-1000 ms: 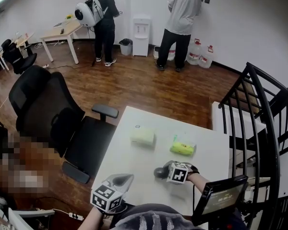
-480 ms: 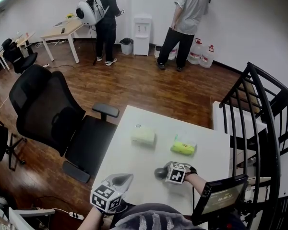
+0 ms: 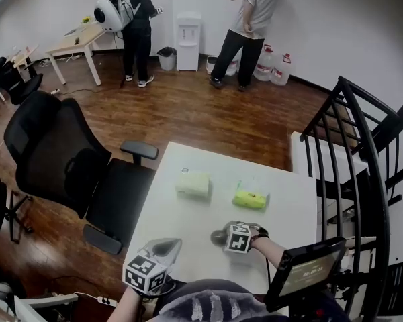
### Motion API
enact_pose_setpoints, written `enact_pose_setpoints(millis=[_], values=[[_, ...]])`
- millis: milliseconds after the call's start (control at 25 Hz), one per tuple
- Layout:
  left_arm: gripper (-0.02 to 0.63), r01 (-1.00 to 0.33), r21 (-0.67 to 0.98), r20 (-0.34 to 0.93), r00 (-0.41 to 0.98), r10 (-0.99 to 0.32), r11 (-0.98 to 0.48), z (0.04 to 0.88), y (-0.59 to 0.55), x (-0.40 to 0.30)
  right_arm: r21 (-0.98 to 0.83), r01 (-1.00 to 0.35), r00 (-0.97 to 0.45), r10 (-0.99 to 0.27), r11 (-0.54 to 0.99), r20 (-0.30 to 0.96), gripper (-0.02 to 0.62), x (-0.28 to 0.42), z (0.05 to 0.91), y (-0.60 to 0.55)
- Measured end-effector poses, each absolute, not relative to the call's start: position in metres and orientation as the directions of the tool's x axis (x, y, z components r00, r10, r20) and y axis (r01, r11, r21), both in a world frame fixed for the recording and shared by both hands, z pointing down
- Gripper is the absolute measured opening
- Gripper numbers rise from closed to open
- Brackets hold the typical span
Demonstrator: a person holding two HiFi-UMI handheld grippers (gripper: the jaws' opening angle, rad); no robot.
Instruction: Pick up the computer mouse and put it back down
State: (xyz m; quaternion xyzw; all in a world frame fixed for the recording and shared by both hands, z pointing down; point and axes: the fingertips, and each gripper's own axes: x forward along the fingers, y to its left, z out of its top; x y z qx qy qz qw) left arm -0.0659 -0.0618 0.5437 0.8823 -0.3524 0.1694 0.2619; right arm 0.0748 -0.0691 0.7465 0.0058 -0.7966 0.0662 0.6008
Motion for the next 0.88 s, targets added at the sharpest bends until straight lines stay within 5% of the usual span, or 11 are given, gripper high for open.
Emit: enact_pose_setpoints(millis=[600,680,800,880], values=[[0.017,-0.693,0.337,0.472,0.71,-0.523,-0.638,0.537,-0.06,-0.059,-0.027,-0.124,-0.387,-0.024,0.992,0.922,0.302,0.082,0.671,-0.095],[0.017,-0.69,0.335,0.47,0.713,-0.521,-0.642,0.536,-0.06,-0.058,-0.018,-0.152,-0.44,-0.052,0.988,0.897,0.225,0.08,0.647,-0.101],[0.017,-0.687,0.335,0.468,0.716,-0.519,-0.645,0.535,-0.058,-0.058,0.006,-0.186,-0.51,-0.101,0.983,0.854,0.003,0.075,0.618,-0.106],[0.017,-0.685,0.333,0.467,0.717,-0.518,-0.648,0.534,-0.056,-0.056,0.004,-0.201,-0.549,-0.116,0.98,0.828,0.003,0.072,0.605,-0.104]])
